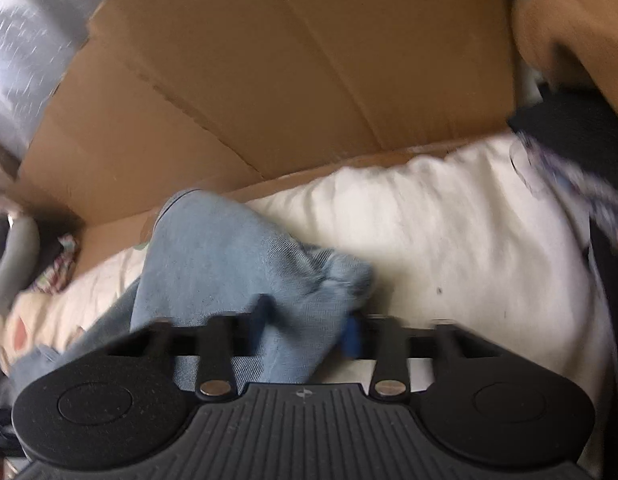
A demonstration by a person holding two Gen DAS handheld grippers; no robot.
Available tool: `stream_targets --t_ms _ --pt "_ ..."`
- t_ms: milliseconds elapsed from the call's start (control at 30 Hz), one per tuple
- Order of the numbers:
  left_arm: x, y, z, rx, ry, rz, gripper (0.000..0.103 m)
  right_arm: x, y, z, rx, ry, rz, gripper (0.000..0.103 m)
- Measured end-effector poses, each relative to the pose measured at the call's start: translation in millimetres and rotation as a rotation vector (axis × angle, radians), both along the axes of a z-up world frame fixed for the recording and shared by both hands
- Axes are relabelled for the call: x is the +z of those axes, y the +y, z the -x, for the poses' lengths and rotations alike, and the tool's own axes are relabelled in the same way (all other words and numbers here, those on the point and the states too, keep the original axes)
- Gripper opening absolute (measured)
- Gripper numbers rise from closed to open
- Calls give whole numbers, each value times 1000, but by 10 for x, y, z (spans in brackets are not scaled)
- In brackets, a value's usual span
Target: Fold clothes
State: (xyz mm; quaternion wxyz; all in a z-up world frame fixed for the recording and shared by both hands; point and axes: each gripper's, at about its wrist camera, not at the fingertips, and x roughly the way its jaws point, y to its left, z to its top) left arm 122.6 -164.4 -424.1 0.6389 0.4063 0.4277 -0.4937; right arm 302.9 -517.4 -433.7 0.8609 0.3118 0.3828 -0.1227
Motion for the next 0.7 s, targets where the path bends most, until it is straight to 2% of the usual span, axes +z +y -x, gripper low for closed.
stream_targets --t_ms 133,333,433,700 --pt "-14 1 7 -14 -12 2 61 142 47 39 20 -12 42 6" --pt "-3 -35 -4 -7 -28 10 62 441 65 224 23 -40 105 5" --pt "8 -51 -5 -8 -37 15 61 531 47 367 -5 -45 98 4" --pt "49 -37 -47 7 -45 20 61 534 163 796 -71 -22 101 3"
